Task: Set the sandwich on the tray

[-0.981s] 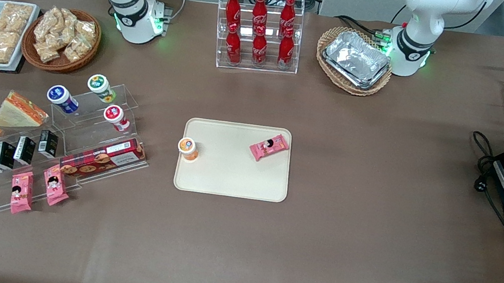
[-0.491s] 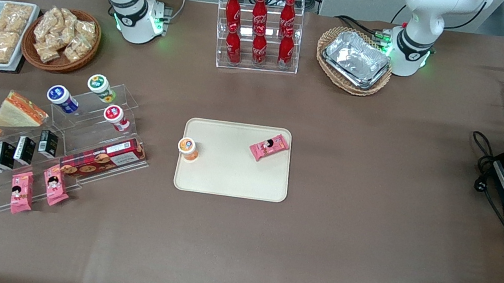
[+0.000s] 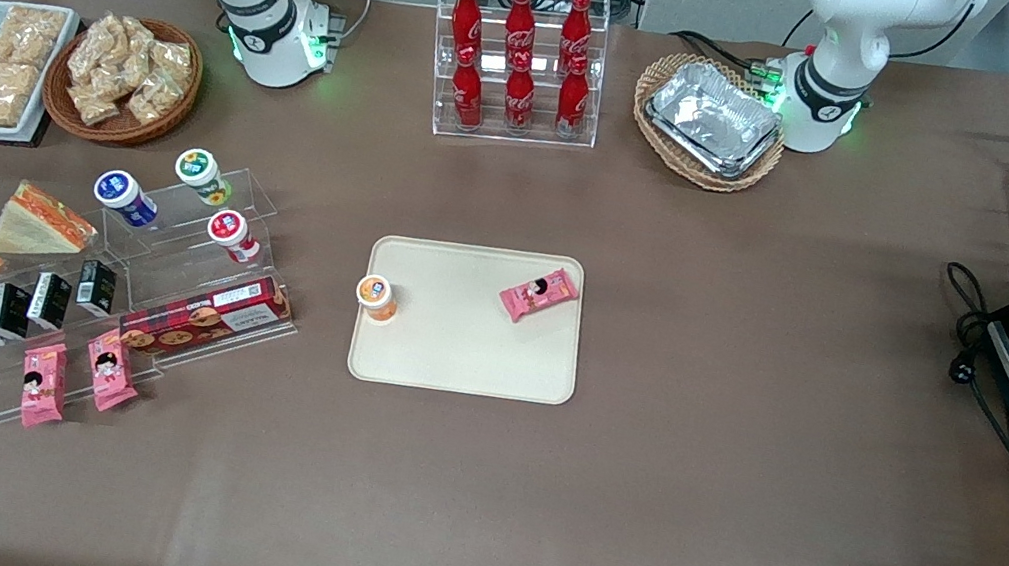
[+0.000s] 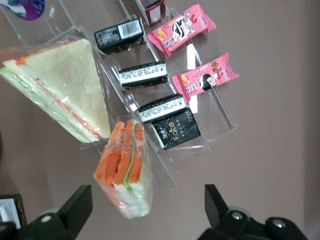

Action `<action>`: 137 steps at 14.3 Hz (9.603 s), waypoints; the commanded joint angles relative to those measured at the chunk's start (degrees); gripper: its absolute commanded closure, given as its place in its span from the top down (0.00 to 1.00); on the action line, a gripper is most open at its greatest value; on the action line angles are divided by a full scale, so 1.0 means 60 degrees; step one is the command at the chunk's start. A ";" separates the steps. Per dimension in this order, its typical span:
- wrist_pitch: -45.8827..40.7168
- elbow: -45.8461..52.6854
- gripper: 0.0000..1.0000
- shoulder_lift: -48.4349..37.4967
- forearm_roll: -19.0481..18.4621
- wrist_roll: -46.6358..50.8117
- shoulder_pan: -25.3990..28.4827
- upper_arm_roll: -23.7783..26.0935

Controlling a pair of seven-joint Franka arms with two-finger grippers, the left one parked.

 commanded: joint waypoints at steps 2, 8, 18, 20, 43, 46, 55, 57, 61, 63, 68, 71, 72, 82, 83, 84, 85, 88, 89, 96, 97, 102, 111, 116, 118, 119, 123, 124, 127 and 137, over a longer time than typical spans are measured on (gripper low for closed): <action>0.0780 -0.0401 1.00 0.0177 0.0206 -0.0224 -0.0159 0.0010; 0.1278 -0.0795 1.00 0.0456 0.0221 -0.0224 -0.0189 0.0010; 0.1953 -0.1427 0.50 0.0485 0.0279 -0.0121 -0.0292 0.0010; 0.1953 -0.1413 0.04 0.0485 0.0279 -0.0121 -0.0306 0.0010; -0.2207 0.0873 0.00 -0.0949 0.0134 0.7021 0.1888 0.0112; -0.2821 0.0872 0.00 -0.1155 -0.0422 0.9539 0.3030 0.0112; -0.3627 0.0829 0.00 -0.1214 -0.0278 1.5268 0.5435 0.0112; -0.3657 0.0828 0.00 -0.1214 -0.0263 1.6251 0.5989 0.0185; -0.3657 0.0770 0.00 -0.1170 -0.0263 1.8740 0.6986 0.0186; -0.3657 0.0741 0.00 -0.1082 -0.0263 2.0174 0.7382 0.0186; -0.3511 0.0741 0.00 -0.0527 -0.0116 2.4641 0.8598 0.0186; -0.2708 0.0741 0.00 -0.0087 0.0247 2.7103 0.8921 0.0186; -0.2415 0.0741 0.00 0.0074 0.0438 2.7705 0.8966 0.0186; 0.0048 0.0535 0.00 0.1525 0.1683 3.2777 0.8967 0.0157; 0.0121 0.0521 0.00 0.1598 0.1874 3.2968 0.8908 0.0156; 0.0180 0.0463 0.00 0.1744 0.1963 3.3144 0.8893 0.0156; 0.0253 0.0448 0.00 0.1890 0.2080 3.3450 0.8893 0.0156; 0.0502 0.0448 0.00 0.2432 0.2403 3.4359 0.8995 0.0156; 0.0590 0.0462 0.00 0.2651 0.2432 3.4550 0.9054 0.0171; 0.1279 0.0521 0.00 0.3473 0.2799 3.5709 0.9844 0.0186; 0.1279 0.0521 0.00 0.3488 0.2799 3.5709 0.9918 0.0186; 0.1367 0.0521 0.31 0.3751 0.2799 3.5709 0.9933 0.0186; 0.1309 0.0623 1.00 0.3752 0.2843 3.5636 0.9860 0.0171; 0.0608 0.0623 1.00 0.3138 0.2843 3.5446 0.9802 0.0171; 0.0154 0.0623 1.00 0.2830 0.2843 3.5255 0.9801 0.0171; -0.0081 0.0623 1.00 0.2699 0.2843 3.5240 0.9801 0.0171; -0.0756 0.0623 1.00 0.2069 0.2887 3.5094 0.9875 0.0215; -0.0887 0.0623 1.00 0.1893 0.3017 3.5079 0.9860 0.0215; -0.1181 0.0623 1.00 0.1336 0.3092 3.4905 0.9816 0.0244; -0.2500 0.0638 1.00 -0.0787 0.3048 3.1944 0.9743 0.0347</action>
